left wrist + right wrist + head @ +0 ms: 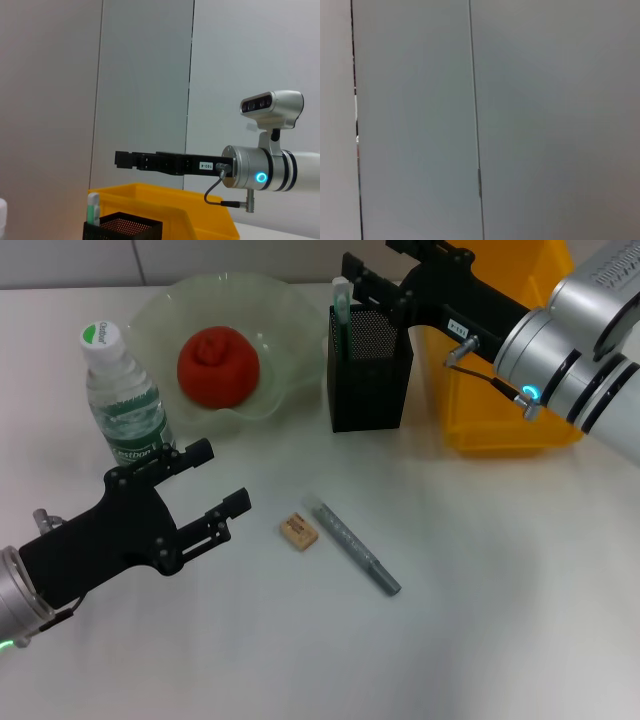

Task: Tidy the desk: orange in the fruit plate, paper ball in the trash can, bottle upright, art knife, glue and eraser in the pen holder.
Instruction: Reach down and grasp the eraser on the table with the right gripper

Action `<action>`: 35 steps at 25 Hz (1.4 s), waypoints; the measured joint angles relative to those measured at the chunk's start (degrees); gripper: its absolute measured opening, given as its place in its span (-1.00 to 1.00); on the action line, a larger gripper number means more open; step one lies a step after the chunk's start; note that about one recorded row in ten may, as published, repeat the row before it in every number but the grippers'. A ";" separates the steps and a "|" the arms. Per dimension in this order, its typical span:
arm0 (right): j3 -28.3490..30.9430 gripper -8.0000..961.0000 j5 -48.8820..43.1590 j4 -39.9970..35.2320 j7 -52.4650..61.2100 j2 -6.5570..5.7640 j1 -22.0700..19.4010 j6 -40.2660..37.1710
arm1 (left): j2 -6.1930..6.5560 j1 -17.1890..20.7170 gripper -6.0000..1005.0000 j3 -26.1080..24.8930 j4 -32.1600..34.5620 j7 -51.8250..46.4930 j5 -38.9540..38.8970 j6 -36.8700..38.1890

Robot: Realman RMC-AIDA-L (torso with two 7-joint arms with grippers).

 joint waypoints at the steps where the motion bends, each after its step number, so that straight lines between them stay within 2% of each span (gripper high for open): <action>1: 0.03 0.18 0.00 0.00 0.00 0.00 0.02 -0.03 | 0.00 -0.02 0.39 -0.02 0.02 0.00 -0.12 0.00; 7: 0.36 0.58 0.01 -0.12 0.00 0.00 -0.06 -0.12 | 0.00 -0.08 0.39 -0.05 0.17 0.00 -0.35 0.00; 15: 0.48 0.61 0.29 -0.05 0.00 0.00 -0.13 -0.78 | 0.06 -0.17 0.39 -0.06 0.25 -0.12 -0.40 0.01; 25: 0.80 0.60 0.36 -1.12 2.21 -0.05 -2.96 -6.85 | 0.17 0.04 0.39 0.26 0.48 -1.18 -0.40 0.54; 30: -0.85 0.60 -0.16 -5.12 10.43 -0.37 -6.20 -11.09 | 0.28 0.04 0.39 0.45 0.64 -1.66 -0.17 1.70; 32: -3.43 0.60 -0.25 -9.19 16.61 -0.51 -9.22 -13.95 | 0.28 0.04 0.39 0.45 0.64 -1.66 -0.17 1.70; 35: -6.12 0.60 -0.29 -12.92 21.19 -0.59 -11.64 -15.73 | 0.29 0.01 0.39 0.53 0.78 -1.88 -0.08 2.09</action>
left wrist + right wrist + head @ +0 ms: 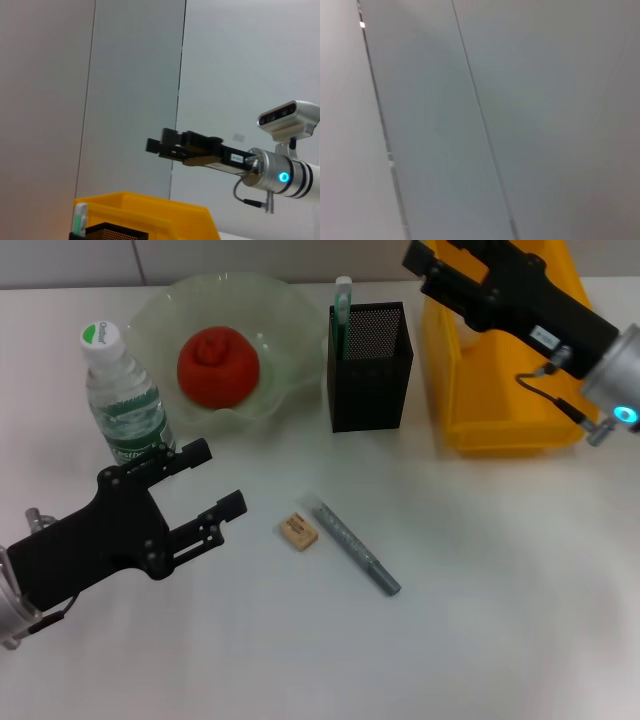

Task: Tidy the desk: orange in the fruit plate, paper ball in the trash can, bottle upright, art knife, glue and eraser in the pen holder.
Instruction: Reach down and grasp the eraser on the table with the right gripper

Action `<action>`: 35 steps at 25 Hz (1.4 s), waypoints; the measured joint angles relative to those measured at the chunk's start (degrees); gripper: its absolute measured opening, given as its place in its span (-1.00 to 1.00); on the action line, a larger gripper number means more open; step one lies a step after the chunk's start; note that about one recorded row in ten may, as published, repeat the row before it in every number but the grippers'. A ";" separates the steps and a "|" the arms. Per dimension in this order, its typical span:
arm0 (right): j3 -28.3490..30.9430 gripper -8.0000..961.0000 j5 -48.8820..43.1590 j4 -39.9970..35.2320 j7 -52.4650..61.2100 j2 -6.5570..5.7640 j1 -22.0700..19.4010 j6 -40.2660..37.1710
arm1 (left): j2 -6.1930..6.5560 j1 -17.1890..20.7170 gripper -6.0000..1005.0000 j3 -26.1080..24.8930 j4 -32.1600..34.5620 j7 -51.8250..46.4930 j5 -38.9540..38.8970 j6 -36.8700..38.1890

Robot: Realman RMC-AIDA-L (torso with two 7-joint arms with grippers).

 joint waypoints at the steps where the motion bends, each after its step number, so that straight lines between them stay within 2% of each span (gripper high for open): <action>1: -1.25 0.60 -0.01 -1.80 1.88 -0.05 -1.12 -0.69 | 0.00 0.00 0.39 0.00 0.00 0.00 0.00 0.00; 2: -3.96 0.60 -0.06 -5.79 5.90 -0.22 -3.51 -2.32 | 0.07 0.47 0.39 0.87 1.89 -2.70 0.16 1.51; 5: -6.36 0.60 -0.48 -9.50 9.81 -0.60 -5.57 -3.97 | 0.09 0.66 0.39 1.86 2.48 -3.77 0.18 1.63; 7: -8.30 0.60 -3.24 -14.06 14.55 -1.47 -7.28 -6.26 | 0.09 0.66 0.39 1.86 2.48 -3.77 0.18 1.63; 11: -8.50 0.60 -7.61 -17.16 19.33 -1.97 -7.17 -7.57 | 0.23 0.95 0.38 5.23 3.56 -4.92 0.21 1.15; 22: -8.65 0.60 -25.72 -24.67 33.29 -2.29 -1.69 -8.91 | 0.50 1.21 0.38 6.38 5.29 -5.09 0.21 1.14; 28: -8.70 0.60 -32.62 -25.73 37.19 -2.28 1.50 -8.96 | 0.51 1.43 0.39 7.45 5.41 -4.51 0.21 1.00; 35: -8.84 0.59 -42.74 -25.70 39.31 -0.73 6.15 -8.27 | 0.74 1.83 0.39 9.83 6.09 -4.30 0.21 -0.42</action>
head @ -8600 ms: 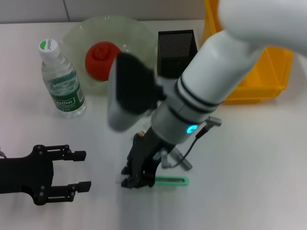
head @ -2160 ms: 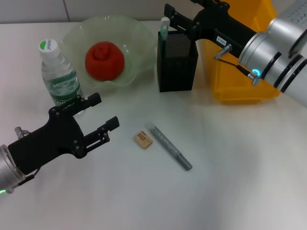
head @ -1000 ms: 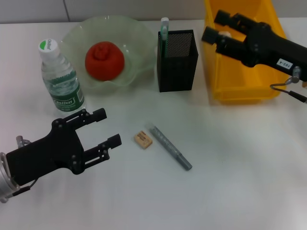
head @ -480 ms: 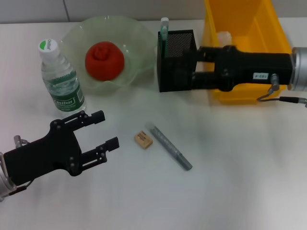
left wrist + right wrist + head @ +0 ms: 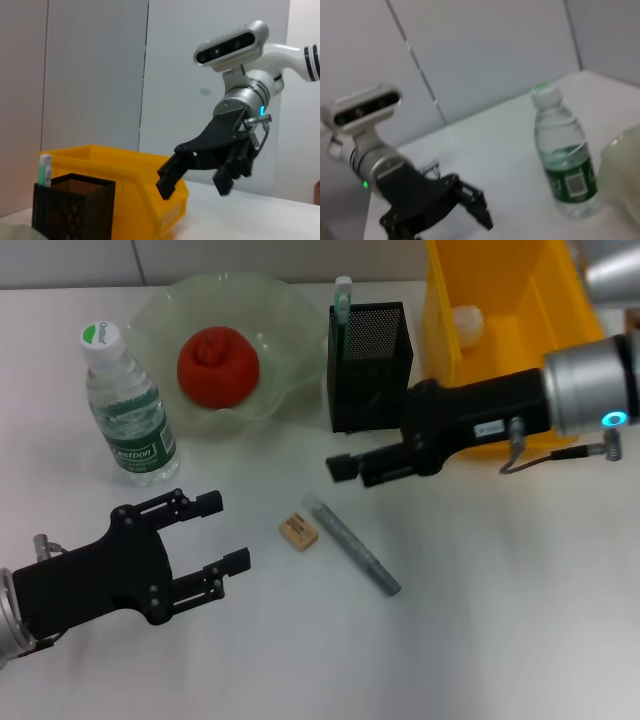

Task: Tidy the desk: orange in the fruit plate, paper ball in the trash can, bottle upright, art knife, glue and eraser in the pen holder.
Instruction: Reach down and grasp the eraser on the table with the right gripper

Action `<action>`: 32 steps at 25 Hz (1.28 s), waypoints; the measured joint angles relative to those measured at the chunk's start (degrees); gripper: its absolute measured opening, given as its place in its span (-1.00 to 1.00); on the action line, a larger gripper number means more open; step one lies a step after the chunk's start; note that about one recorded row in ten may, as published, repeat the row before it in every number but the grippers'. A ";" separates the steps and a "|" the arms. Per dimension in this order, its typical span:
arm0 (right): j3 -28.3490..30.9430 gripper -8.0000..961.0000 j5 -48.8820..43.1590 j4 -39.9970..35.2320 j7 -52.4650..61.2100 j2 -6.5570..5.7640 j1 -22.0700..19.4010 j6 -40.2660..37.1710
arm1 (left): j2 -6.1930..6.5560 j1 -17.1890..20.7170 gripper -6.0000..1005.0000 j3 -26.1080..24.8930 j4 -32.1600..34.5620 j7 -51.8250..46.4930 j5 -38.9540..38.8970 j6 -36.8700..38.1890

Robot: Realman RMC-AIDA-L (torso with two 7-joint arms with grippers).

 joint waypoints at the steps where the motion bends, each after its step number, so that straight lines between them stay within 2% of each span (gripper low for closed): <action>1: -0.17 0.59 -1.03 0.06 0.03 0.25 0.53 0.10 | 0.04 0.07 0.39 0.01 0.00 0.00 0.00 -0.25; 4: -2.52 0.59 -2.53 0.51 0.16 0.49 1.96 1.64 | 0.09 0.36 0.39 0.02 0.00 0.02 0.00 -1.31; 7: -8.18 0.59 -2.59 0.89 1.45 0.51 3.35 6.44 | 0.11 0.47 0.39 0.04 -0.02 0.02 0.80 -3.00; 17: -19.22 0.58 -2.08 3.81 4.00 1.16 6.55 14.61 | 0.09 0.17 0.39 0.04 0.19 0.03 1.96 -5.01; 20: -20.98 0.58 -1.31 4.43 4.00 1.30 6.95 15.78 | 0.10 0.46 0.39 0.03 0.51 0.03 2.20 -4.76; 29: -33.81 0.57 3.98 5.75 5.35 1.34 8.24 23.57 | 0.07 0.58 0.39 0.04 0.60 0.11 2.47 -4.20; 32: -34.39 0.57 3.99 5.74 5.59 1.34 8.25 24.09 | 0.06 0.57 0.39 0.04 0.60 0.11 2.47 -4.10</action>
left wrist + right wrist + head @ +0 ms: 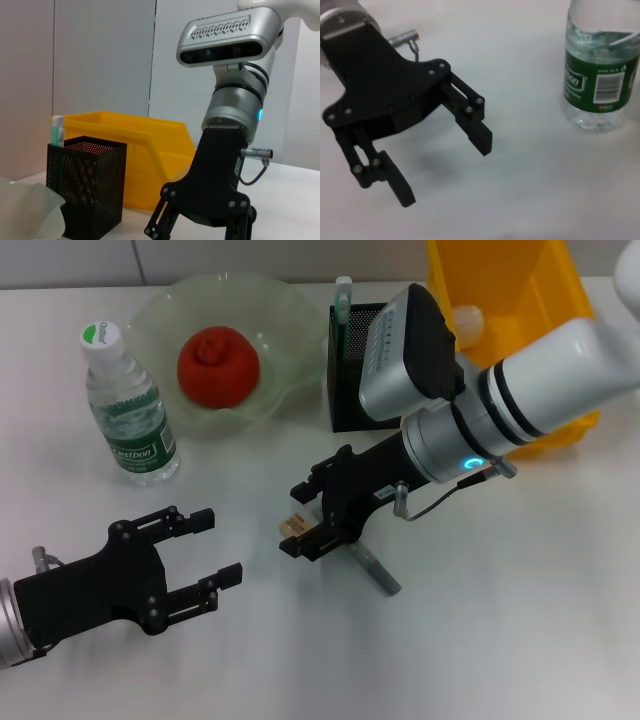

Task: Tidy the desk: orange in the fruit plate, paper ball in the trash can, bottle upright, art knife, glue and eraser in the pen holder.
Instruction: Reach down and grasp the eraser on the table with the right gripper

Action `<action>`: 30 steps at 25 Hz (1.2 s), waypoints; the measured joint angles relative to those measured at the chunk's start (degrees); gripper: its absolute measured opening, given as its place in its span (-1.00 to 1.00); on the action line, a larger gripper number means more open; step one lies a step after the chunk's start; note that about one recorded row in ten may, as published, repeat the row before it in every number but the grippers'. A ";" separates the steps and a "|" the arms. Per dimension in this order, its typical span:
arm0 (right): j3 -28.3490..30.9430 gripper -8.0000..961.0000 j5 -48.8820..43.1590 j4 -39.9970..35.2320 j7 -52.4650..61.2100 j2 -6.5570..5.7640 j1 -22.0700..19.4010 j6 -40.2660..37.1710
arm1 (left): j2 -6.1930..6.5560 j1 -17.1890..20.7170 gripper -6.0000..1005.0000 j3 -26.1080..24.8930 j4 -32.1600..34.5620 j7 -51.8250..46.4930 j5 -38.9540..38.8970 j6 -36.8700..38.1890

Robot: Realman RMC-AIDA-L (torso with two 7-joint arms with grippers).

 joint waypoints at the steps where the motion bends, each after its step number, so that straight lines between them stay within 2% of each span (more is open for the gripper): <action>1: -0.10 0.57 0.01 0.00 0.02 -0.01 0.02 0.14 | 0.00 0.00 0.39 0.00 0.00 0.00 0.00 0.00; 8: -1.35 0.57 0.06 0.00 -0.28 -0.02 0.14 1.07 | -0.04 -0.03 0.39 0.00 0.00 0.00 0.00 0.06; 22: -8.36 0.57 2.26 -0.10 -0.61 -0.02 1.05 4.93 | -0.07 -0.46 0.39 -0.04 -0.01 -0.29 -0.01 0.15; 30: -9.28 0.54 2.34 -0.07 -0.24 -0.02 1.05 6.08 | 0.04 -0.77 0.39 -0.09 -0.01 -0.36 -0.09 0.22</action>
